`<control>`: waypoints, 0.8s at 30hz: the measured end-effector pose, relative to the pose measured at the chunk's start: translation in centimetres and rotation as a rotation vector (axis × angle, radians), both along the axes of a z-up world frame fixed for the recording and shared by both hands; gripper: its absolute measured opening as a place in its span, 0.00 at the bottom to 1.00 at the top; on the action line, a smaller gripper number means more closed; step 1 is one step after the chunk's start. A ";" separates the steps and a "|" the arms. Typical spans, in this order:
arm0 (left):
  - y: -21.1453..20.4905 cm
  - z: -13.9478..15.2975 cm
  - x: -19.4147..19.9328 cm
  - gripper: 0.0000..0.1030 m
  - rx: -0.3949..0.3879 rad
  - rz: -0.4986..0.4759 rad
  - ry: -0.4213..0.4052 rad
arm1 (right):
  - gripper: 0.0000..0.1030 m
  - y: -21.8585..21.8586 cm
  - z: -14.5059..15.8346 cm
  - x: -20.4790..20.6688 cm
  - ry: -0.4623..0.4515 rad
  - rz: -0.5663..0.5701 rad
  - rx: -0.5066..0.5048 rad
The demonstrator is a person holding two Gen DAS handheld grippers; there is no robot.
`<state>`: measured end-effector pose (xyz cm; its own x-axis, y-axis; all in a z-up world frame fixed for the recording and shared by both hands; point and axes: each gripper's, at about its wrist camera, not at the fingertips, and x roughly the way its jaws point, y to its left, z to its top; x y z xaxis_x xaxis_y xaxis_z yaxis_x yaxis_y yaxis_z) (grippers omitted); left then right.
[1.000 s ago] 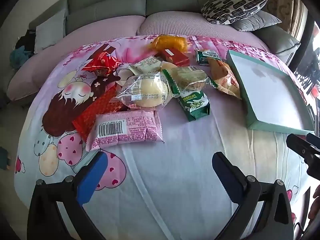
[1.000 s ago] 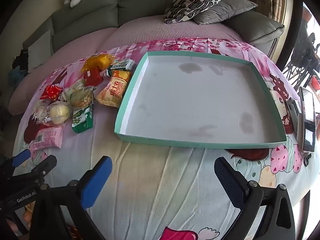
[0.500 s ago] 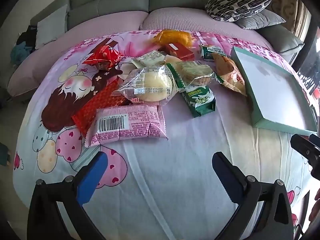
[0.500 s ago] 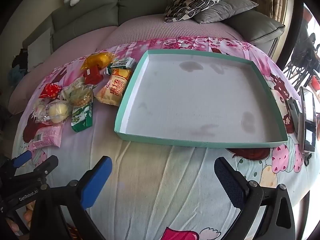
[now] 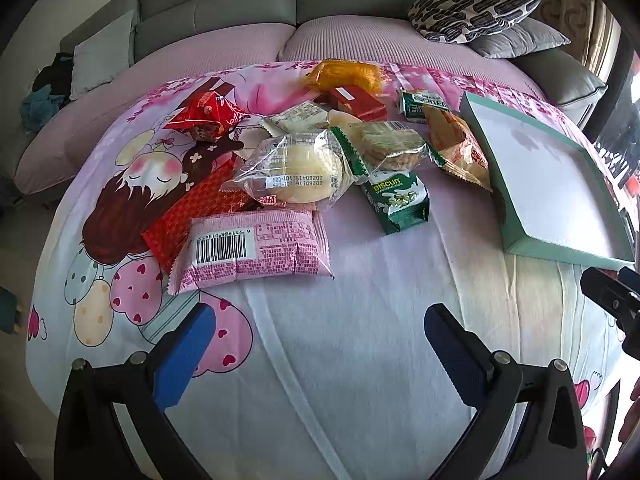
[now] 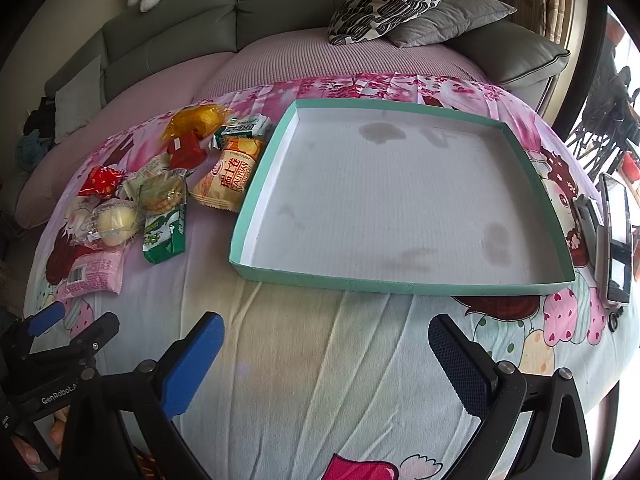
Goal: Organize snacks
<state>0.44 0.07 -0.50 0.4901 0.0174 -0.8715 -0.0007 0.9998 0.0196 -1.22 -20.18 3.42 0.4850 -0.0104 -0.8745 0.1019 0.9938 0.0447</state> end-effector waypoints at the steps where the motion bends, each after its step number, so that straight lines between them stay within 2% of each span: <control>1: 0.0 0.0 0.0 1.00 -0.001 0.000 -0.001 | 1.00 0.0 0.0 0.0 0.000 -0.001 0.000; 24: 0.2 0.1 -0.2 1.00 -0.025 -0.002 -0.043 | 1.00 -0.2 0.0 0.1 0.001 -0.003 0.004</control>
<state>0.23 0.22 -0.43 0.5267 -0.0052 -0.8500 0.0014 1.0000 -0.0052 -1.10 -20.35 3.39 0.4839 -0.0079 -0.8751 0.1046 0.9933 0.0488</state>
